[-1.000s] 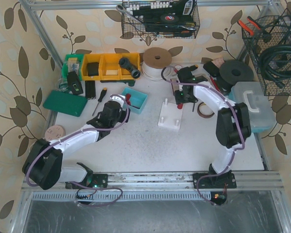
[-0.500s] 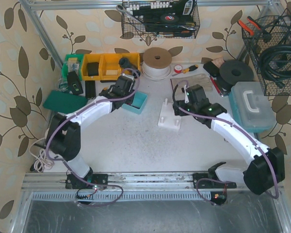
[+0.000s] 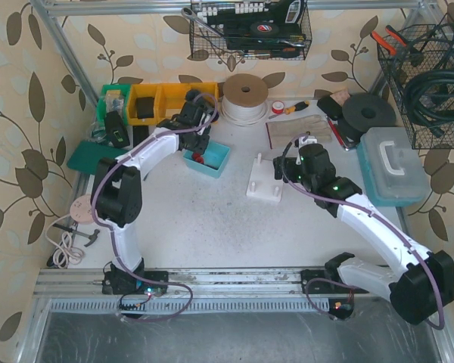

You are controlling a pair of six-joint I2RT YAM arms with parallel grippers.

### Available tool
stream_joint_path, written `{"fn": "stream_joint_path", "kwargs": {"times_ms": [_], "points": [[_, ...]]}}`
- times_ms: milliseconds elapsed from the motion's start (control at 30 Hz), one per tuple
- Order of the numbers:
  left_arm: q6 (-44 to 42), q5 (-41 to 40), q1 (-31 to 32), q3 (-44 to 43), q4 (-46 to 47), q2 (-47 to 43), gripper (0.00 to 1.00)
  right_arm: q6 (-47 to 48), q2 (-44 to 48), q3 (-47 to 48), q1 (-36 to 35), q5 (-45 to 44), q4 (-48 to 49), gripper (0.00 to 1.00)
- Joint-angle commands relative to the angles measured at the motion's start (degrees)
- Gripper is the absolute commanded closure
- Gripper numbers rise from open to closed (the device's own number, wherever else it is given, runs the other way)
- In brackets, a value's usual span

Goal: Install the large spring

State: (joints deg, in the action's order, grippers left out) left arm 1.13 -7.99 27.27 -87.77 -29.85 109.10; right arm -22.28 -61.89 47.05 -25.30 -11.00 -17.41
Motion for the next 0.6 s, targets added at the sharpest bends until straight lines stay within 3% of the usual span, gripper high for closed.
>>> {"fn": "stream_joint_path", "kwargs": {"times_ms": [0, 167, 367, 567], "points": [[-1.8, 3.5, -1.0, -3.8, -5.1, 3.0, 0.53, -1.7, 0.7, -1.8, -0.3, -2.1, 3.8, 0.07], [-2.1, 3.8, -1.3, -6.3, -6.0, 6.7, 0.54, -1.6, -1.3, -0.4, -0.3, -0.8, 2.6, 0.07], [-2.2, 1.9, -1.5, -9.4, -7.1, 10.8, 0.45, -1.4, -0.9, -0.4, -0.3, -0.7, 2.5, 0.07], [-2.6, 0.6, -1.6, -12.8, -8.6, 15.1, 0.43, -1.2, -0.5, -0.4, -0.3, -0.3, 2.6, 0.07]]}}
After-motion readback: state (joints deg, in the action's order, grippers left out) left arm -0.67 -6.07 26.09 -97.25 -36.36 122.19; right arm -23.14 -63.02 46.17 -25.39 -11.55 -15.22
